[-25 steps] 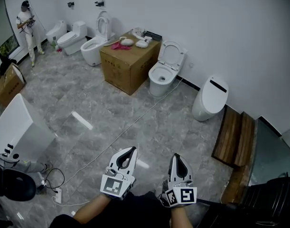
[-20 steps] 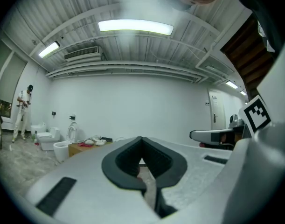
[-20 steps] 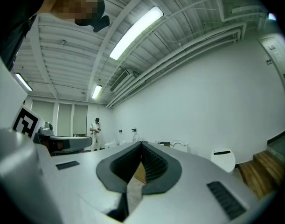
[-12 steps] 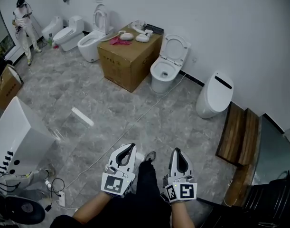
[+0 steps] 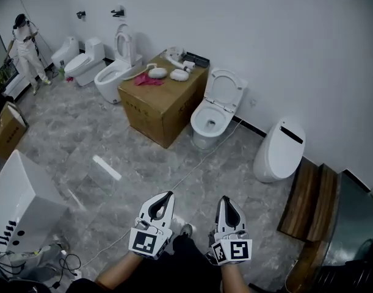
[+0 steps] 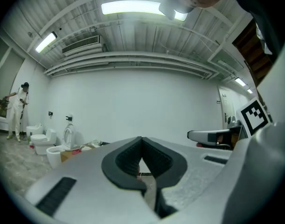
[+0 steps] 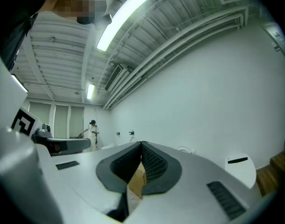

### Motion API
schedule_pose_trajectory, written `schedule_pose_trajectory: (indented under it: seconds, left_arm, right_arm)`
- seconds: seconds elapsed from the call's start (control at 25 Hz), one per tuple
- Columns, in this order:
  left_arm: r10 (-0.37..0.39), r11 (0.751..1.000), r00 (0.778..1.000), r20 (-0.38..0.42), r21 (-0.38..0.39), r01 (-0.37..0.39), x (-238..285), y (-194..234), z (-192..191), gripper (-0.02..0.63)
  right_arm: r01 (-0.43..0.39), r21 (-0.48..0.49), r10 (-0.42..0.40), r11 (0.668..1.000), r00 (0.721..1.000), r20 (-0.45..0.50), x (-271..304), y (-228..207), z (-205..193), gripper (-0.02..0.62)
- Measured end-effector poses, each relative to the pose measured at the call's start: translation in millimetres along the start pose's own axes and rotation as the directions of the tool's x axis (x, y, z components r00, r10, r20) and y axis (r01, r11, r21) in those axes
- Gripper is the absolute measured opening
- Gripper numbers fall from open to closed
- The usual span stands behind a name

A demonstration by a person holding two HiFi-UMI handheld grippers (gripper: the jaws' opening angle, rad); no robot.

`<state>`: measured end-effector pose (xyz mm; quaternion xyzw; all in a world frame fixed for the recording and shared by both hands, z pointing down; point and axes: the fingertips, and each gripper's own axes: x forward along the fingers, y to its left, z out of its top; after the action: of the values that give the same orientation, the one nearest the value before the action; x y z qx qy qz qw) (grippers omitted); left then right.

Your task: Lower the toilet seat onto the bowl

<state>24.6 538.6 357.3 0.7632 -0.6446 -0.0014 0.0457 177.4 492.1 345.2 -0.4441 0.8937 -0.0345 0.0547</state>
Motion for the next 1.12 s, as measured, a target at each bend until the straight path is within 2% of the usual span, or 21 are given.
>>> schedule_pose_trajectory:
  seconds: [0.2, 0.36, 0.48, 0.56, 0.68, 0.88, 1.12]
  left_arm:
    - [0.027, 1.0, 0.998, 0.051, -0.003, -0.027, 77.2, 30.3, 26.5, 0.005]
    - [-0.001, 0.999, 1.0, -0.01, -0.034, 0.001, 134.3, 54.1, 15.9, 0.005]
    - [-0.018, 0.999, 1.0, 0.006, -0.033, 0.018, 186.5, 76.7, 14.5, 0.005]
    - [-0.04, 0.999, 0.998, 0.039, -0.028, 0.041, 227.2, 91.5, 17.4, 0.005]
    - [-0.079, 0.996, 0.996, 0.044, -0.039, 0.08, 293.0, 120.1, 19.0, 0.005]
    - [-0.131, 0.991, 0.991, -0.024, -0.039, 0.13, 396.7, 183.3, 23.8, 0.005]
    - [-0.226, 0.974, 0.974, -0.031, -0.015, 0.226, 507.6, 234.1, 46.5, 0.005]
  right_arm:
    - [-0.028, -0.021, 0.028, 0.999, 1.0, 0.0, 77.9, -35.8, 8.9, 0.025]
    - [-0.018, -0.002, 0.018, 1.0, 1.0, -0.024, 132.7, -60.4, 0.9, 0.025]
    - [-0.009, -0.002, 0.009, 1.0, 0.999, -0.042, 176.8, -78.8, -11.9, 0.025]
    - [0.0, -0.004, 0.0, 1.0, 0.999, -0.053, 210.2, -94.9, -19.9, 0.025]
    - [0.03, -0.002, -0.031, 1.0, 0.998, -0.055, 270.8, -123.0, -26.3, 0.025]
    - [0.09, 0.022, -0.089, 0.996, 0.995, -0.047, 385.3, -154.9, -30.1, 0.025]
    - [0.146, -0.01, -0.146, 0.989, 0.987, -0.073, 502.8, -195.5, -39.7, 0.025]
